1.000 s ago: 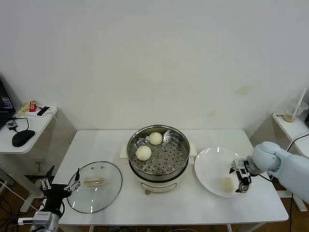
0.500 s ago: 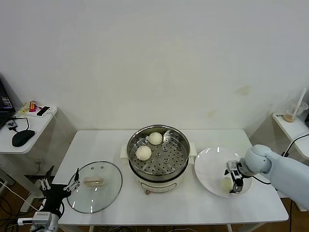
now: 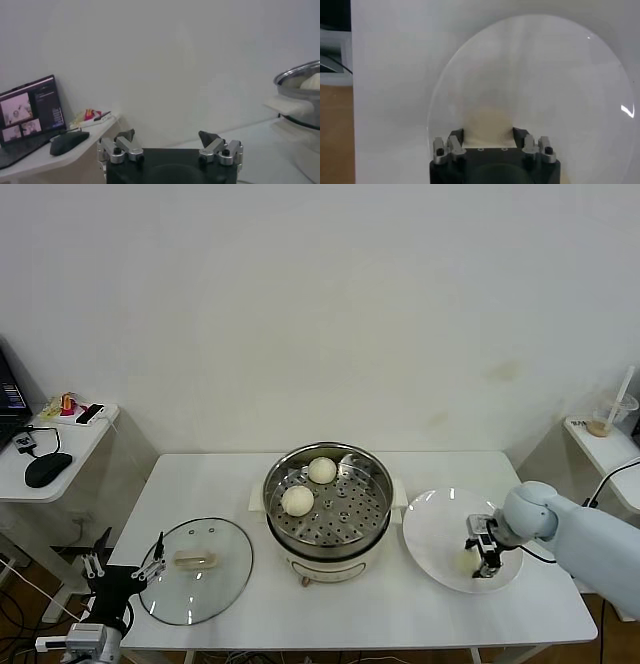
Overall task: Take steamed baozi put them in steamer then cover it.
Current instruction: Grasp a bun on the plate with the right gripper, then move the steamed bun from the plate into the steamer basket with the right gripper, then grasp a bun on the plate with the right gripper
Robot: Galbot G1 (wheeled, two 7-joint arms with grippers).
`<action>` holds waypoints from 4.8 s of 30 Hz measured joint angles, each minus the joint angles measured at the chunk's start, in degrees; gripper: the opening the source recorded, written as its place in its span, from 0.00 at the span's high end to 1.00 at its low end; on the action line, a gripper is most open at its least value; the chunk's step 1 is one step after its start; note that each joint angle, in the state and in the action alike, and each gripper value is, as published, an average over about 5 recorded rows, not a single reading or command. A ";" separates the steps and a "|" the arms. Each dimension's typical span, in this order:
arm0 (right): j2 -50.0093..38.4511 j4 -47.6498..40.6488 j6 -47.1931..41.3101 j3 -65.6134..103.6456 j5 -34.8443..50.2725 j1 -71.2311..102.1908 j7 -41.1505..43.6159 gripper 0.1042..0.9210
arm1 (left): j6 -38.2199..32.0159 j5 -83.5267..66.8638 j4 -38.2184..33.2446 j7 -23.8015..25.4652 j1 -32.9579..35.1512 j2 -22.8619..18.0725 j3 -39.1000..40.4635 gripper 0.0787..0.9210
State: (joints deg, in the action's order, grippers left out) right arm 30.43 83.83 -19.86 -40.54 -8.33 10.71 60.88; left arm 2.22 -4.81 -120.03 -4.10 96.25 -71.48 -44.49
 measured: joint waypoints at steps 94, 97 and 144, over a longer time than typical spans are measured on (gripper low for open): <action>23.52 4.17 12.02 -23.05 6.90 -38.87 0.79 0.12 | 0.95 -1.64 -2.58 -0.01 -0.09 -0.42 -1.91 0.12; 20.66 4.48 8.74 -21.40 8.06 -38.77 1.07 0.12 | 1.05 -1.67 -2.63 0.01 -0.36 -0.06 -1.44 0.12; 4.67 -14.92 9.69 20.05 -11.13 6.67 1.44 0.12 | 1.00 -0.38 -0.32 0.12 -0.35 1.76 0.43 0.12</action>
State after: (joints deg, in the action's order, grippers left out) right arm 35.10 68.91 -10.17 -20.49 -19.46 17.38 62.32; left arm 3.23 -5.19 -120.34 -3.98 95.90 -69.73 -44.06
